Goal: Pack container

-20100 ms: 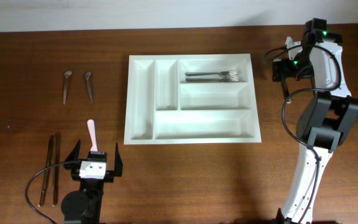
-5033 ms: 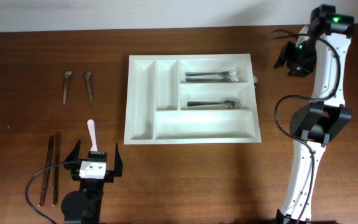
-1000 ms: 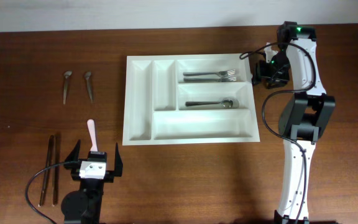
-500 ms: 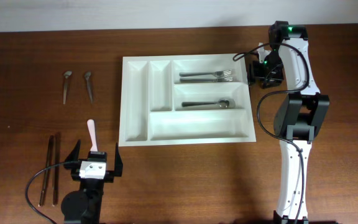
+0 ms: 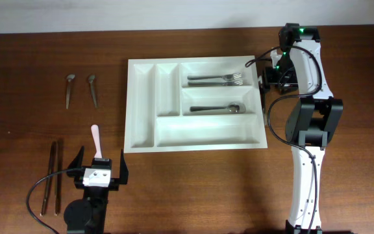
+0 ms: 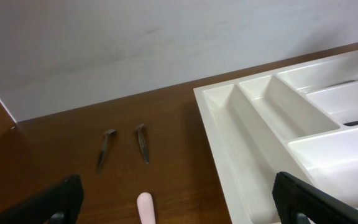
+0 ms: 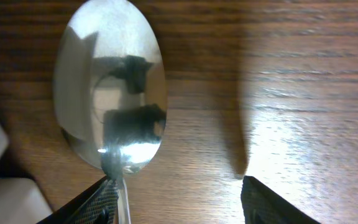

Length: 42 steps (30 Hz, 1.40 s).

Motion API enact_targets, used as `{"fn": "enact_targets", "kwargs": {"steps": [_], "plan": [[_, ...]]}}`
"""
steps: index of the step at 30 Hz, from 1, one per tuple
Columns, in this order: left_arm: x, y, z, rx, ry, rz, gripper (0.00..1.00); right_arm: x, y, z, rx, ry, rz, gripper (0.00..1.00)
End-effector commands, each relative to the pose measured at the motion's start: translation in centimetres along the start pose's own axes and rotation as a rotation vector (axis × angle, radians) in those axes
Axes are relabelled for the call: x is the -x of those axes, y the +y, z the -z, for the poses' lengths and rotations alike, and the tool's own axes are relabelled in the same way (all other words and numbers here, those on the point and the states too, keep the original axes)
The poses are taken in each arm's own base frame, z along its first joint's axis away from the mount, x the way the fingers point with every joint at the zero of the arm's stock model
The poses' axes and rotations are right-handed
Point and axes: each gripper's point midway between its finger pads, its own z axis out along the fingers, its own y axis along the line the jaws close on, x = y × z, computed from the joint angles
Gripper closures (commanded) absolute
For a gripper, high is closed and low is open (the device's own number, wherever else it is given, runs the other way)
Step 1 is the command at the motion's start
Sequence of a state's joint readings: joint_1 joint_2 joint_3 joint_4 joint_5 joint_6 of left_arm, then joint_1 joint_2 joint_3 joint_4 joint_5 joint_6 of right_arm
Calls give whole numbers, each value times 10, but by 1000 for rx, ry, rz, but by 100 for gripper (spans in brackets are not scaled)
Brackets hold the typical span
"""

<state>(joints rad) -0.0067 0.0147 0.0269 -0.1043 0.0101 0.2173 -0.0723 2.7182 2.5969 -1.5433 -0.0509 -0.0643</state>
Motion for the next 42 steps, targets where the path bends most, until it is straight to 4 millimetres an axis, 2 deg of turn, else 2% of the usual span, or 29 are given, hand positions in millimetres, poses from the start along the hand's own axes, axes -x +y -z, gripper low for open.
{"fn": "enact_targets", "kwargs": {"steps": [1,6,12,21,42], "plan": [[-2,2,0,13,-1,-1,1,-5,-17,-11,-64,35,-4,36],[-2,2,0,13,-1,-1,1,-7,-26,-10,-39,39,-32,36],[-2,2,0,13,-1,-1,1,-7,-13,-10,36,36,-29,36],[-2,2,0,13,-1,-1,1,-6,-4,-10,77,32,5,36],[-2,2,0,13,-1,-1,1,-8,0,-10,80,40,28,36]]}}
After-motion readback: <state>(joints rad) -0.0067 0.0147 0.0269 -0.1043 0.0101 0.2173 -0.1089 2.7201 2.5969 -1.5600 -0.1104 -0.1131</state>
